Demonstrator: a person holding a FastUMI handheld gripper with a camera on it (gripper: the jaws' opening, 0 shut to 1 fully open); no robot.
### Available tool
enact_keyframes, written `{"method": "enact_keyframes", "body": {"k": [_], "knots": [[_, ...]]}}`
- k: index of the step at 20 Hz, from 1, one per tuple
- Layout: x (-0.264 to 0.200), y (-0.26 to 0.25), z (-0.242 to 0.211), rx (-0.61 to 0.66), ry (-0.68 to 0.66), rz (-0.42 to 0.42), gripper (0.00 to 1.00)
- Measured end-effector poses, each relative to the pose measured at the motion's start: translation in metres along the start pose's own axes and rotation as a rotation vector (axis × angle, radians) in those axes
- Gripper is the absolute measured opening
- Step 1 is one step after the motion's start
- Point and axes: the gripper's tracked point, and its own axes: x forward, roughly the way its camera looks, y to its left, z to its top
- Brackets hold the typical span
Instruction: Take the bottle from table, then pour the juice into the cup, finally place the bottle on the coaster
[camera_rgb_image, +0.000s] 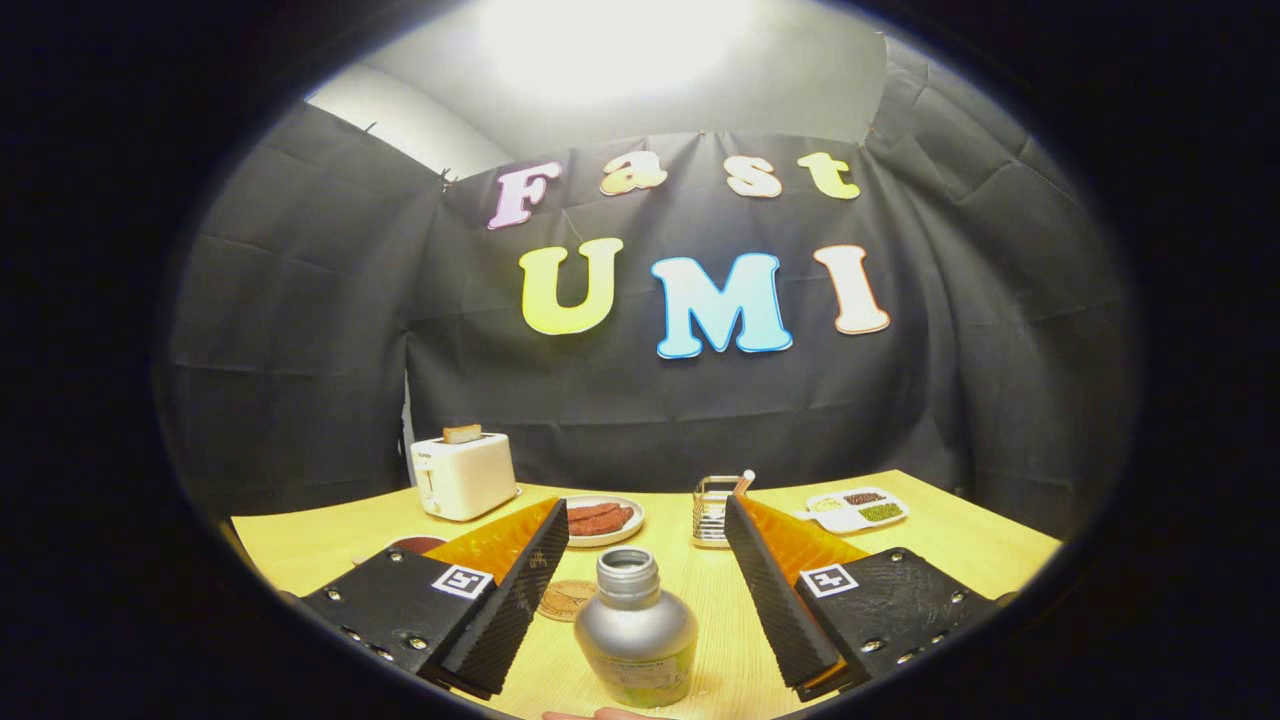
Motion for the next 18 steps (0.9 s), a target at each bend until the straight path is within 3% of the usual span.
{"method": "enact_keyframes", "body": {"k": [8, 15, 17, 18], "knots": [[0.012, -0.001, -0.055, 0.026, 0.078, -0.029, 0.96], [0.022, 0.005, -0.082, -0.042, 0.089, -0.039, 0.96], [0.022, 0.008, -0.08, -0.053, 0.089, -0.03, 0.82], [0.022, 0.012, -0.078, -0.074, 0.089, -0.02, 0.82]]}}
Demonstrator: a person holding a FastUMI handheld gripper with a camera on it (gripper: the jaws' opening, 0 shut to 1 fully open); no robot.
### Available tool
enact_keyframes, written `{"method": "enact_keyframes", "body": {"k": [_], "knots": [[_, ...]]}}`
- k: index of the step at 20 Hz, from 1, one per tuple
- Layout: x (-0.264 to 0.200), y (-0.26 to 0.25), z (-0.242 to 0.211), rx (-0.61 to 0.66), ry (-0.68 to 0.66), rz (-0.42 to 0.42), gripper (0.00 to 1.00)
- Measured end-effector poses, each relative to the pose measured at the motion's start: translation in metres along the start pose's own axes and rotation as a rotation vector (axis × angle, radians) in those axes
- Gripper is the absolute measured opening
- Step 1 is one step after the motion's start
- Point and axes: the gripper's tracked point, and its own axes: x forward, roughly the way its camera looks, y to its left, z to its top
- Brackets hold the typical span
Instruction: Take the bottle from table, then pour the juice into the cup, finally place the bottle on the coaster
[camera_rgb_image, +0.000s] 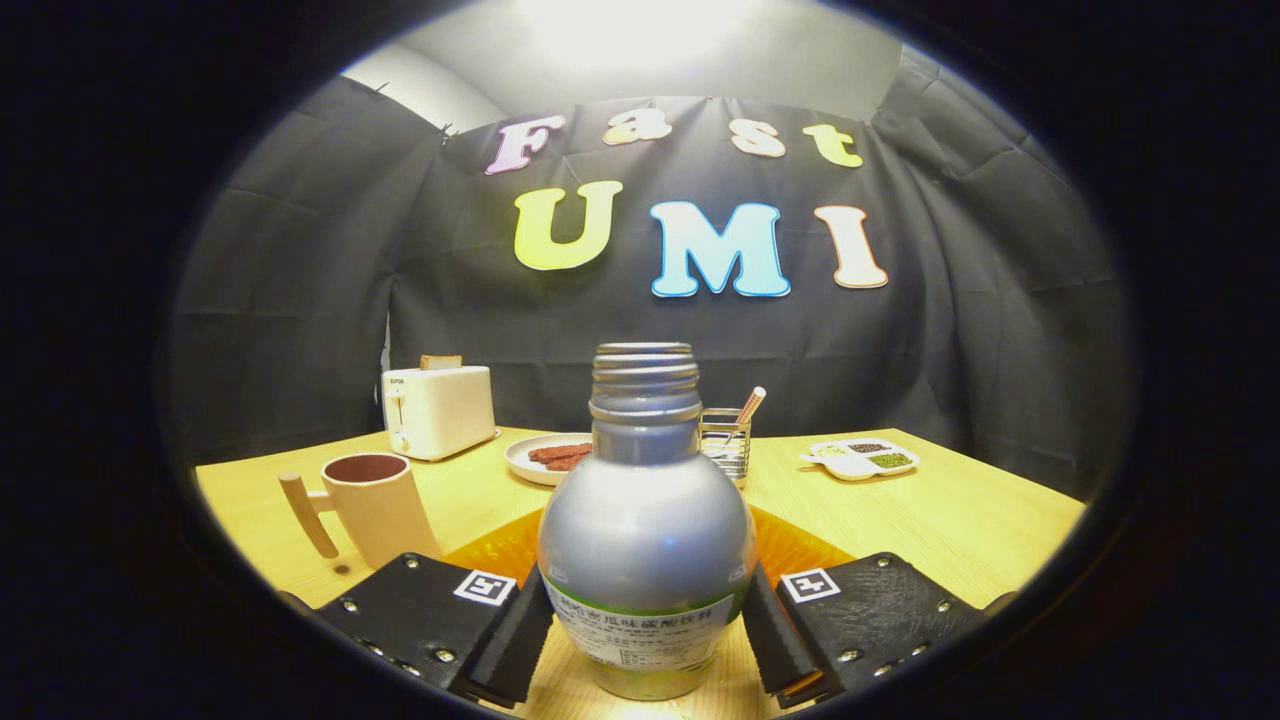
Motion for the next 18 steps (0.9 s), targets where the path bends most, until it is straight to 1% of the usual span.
{"method": "enact_keyframes", "body": {"k": [4, 8, 13, 18], "knots": [[0.008, 0.016, 0.023, -0.185, -0.026, 0.014, 0.81], [0.026, 0.034, 0.039, -0.343, -0.036, 0.032, 0.81], [0.048, 0.043, 0.047, -0.58, -0.039, 0.023, 0.81], [0.064, 0.051, 0.049, -0.742, -0.04, 0.019, 0.81]]}}
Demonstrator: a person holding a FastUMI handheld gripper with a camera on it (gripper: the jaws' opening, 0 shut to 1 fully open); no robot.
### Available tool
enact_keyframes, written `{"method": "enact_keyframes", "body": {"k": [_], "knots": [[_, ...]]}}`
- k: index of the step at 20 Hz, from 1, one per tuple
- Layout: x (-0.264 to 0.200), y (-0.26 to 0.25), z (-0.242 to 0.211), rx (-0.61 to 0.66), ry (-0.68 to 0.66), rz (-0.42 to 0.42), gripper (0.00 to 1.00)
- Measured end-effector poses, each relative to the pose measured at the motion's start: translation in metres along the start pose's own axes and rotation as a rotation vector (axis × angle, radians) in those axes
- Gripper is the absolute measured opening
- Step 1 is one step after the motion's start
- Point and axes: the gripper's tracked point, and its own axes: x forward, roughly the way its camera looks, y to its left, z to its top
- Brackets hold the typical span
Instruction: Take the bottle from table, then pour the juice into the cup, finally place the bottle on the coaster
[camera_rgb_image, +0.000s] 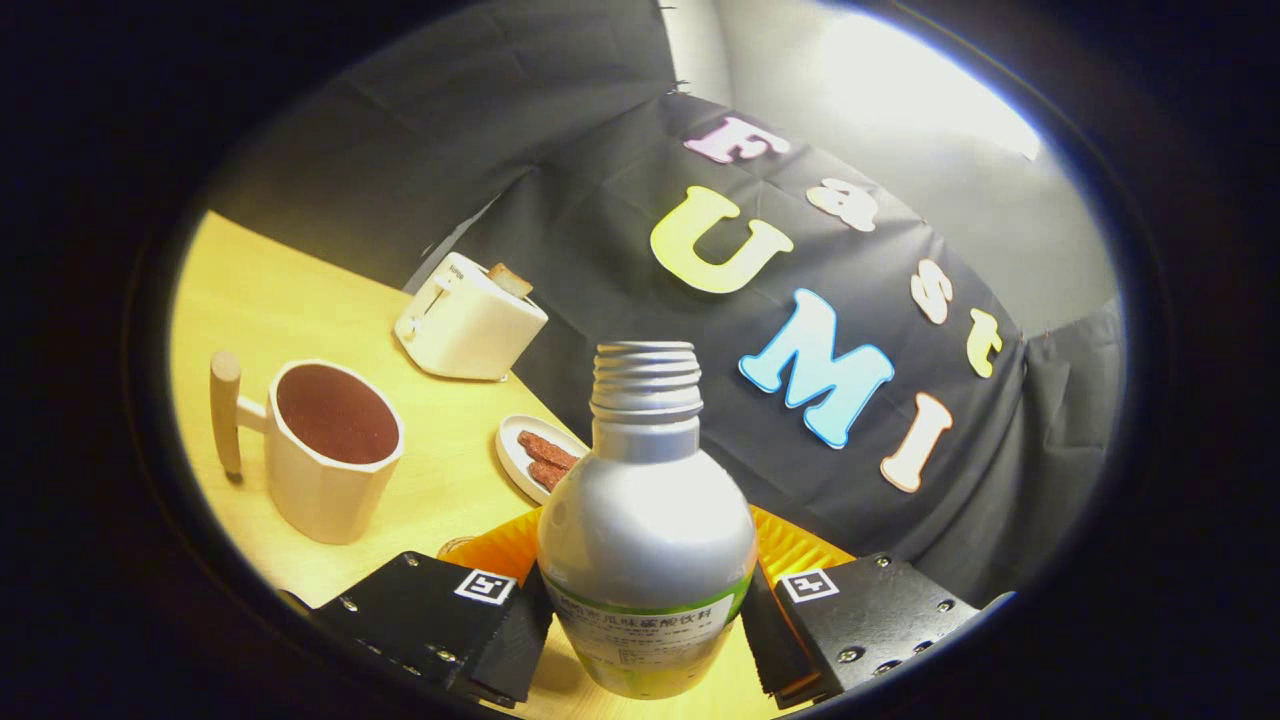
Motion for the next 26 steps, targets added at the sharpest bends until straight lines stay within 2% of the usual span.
{"method": "enact_keyframes", "body": {"k": [12, 26], "knots": [[0.028, 0.005, -0.012, -0.322, 0.052, -0.01, 0.81], [0.022, 0.017, 0.014, -0.692, -0.08, -0.045, 0.81]]}}
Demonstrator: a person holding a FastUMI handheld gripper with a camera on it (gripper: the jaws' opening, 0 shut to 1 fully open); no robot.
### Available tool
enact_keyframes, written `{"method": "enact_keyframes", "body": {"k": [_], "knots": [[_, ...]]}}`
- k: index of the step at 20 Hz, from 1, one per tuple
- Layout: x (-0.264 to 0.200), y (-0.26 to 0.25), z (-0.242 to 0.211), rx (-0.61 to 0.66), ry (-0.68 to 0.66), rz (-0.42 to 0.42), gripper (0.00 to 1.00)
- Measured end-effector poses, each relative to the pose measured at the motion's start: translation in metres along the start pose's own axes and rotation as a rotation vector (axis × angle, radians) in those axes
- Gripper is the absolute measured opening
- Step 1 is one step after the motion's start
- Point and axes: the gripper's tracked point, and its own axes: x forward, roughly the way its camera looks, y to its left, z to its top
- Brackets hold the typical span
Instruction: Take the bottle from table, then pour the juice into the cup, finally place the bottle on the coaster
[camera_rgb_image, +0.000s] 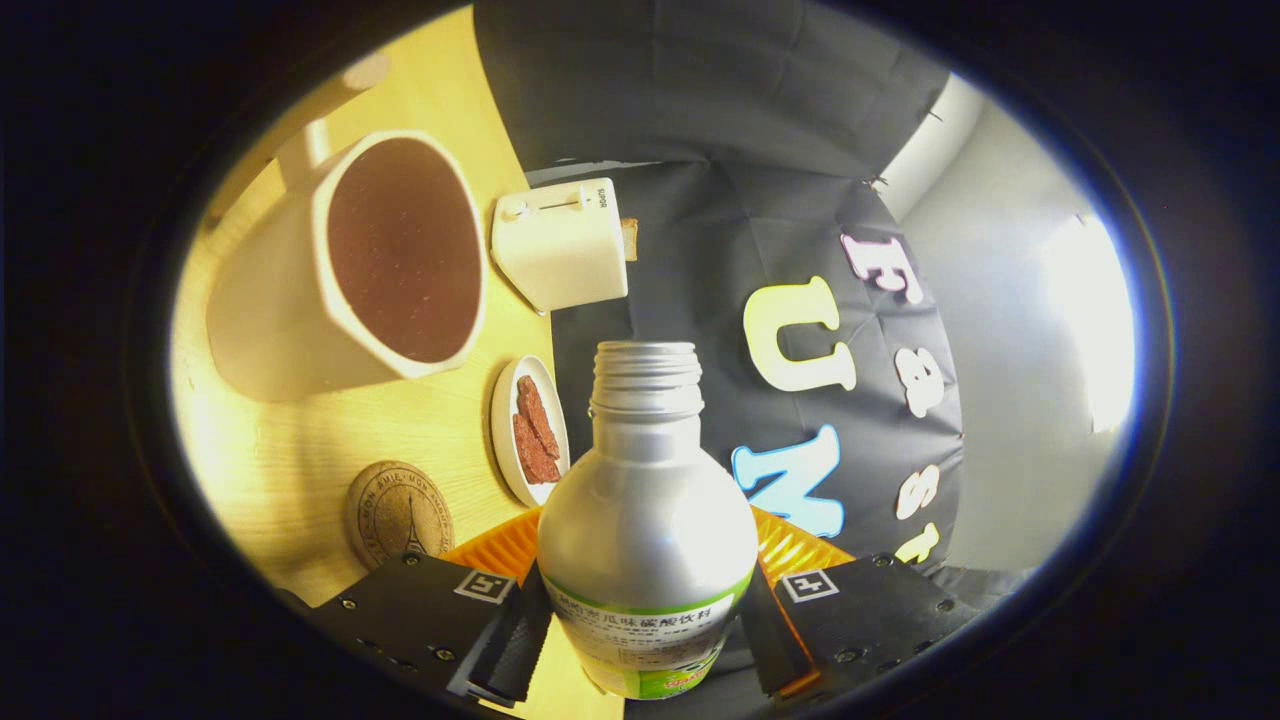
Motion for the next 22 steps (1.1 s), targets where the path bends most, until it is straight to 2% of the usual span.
{"method": "enact_keyframes", "body": {"k": [22], "knots": [[-0.001, -0.01, 0.017, -0.32, -0.09, -0.051, 0.81]]}}
